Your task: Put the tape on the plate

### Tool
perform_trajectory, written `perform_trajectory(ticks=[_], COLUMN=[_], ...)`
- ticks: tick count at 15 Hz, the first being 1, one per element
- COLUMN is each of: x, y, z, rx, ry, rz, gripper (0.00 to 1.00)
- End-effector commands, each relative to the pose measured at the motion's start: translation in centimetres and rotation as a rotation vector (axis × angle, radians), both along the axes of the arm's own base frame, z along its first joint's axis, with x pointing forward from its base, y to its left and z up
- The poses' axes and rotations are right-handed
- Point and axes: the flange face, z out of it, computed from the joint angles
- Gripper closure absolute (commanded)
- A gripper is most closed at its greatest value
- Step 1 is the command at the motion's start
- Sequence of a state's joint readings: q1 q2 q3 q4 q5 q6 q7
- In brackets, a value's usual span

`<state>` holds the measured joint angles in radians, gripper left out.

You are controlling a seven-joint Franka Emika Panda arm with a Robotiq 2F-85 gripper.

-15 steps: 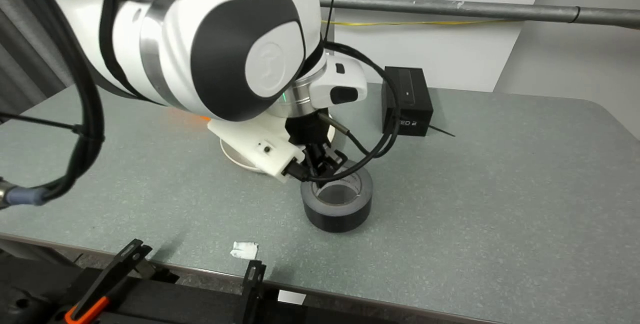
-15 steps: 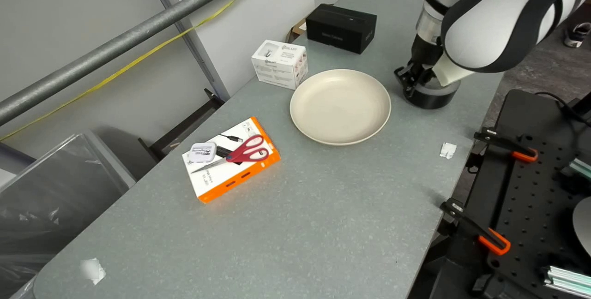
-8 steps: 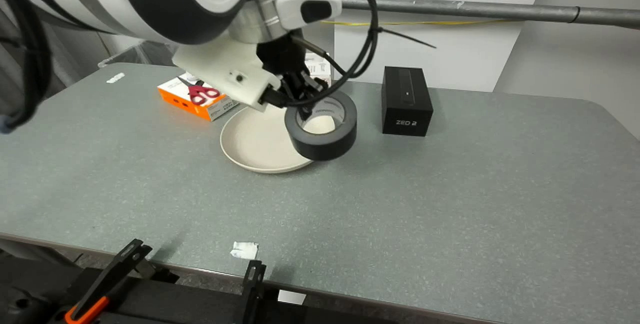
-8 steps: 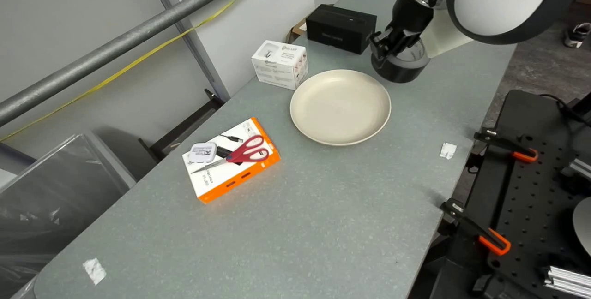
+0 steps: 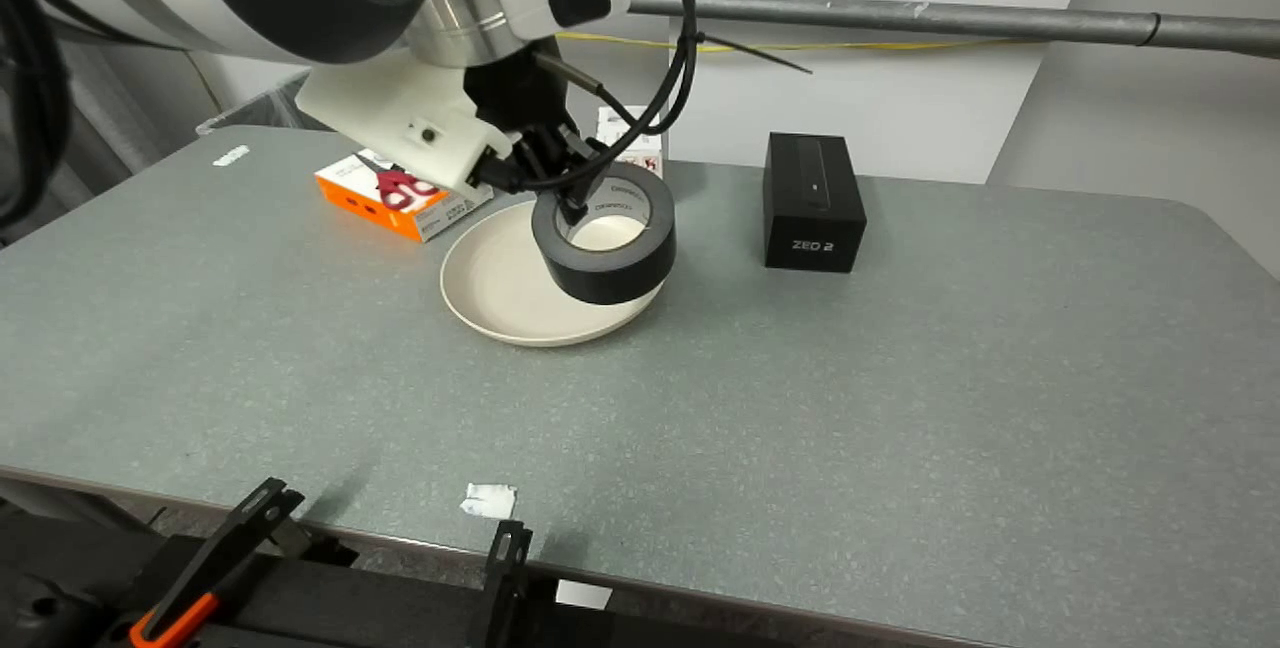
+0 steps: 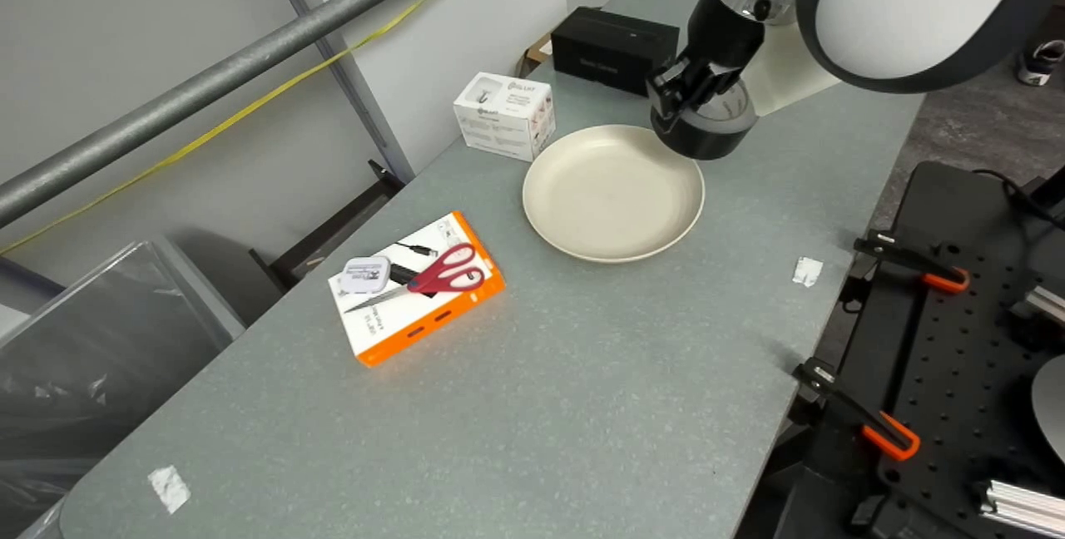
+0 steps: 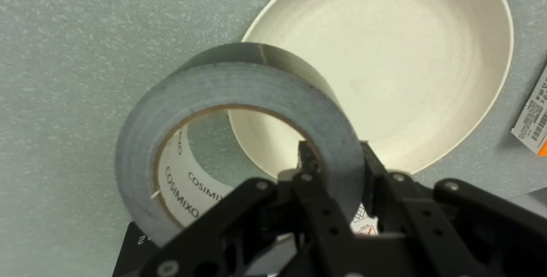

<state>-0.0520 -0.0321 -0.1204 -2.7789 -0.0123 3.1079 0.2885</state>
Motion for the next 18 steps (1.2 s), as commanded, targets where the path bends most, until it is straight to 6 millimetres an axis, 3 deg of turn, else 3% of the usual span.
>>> perform_trajectory(ticks=[1, 5, 10, 14, 18], x=[0.9, 5.5, 10.4, 12.0, 12.0], y=[1.1, 4.4, 5.2, 7.0, 9.2], z=[0.2, -0.6, -4.4, -7.7, -9.0], rx=[0.016, 0.049, 0.033, 0.035, 0.037], ry=[0.002, 0.001, 0.038, 0.106, 0.144], rz=[0.008, 0.013, -0.005, 0.004, 0.061], gripper=[0.94, 0.94, 0.94, 0.94, 0.94])
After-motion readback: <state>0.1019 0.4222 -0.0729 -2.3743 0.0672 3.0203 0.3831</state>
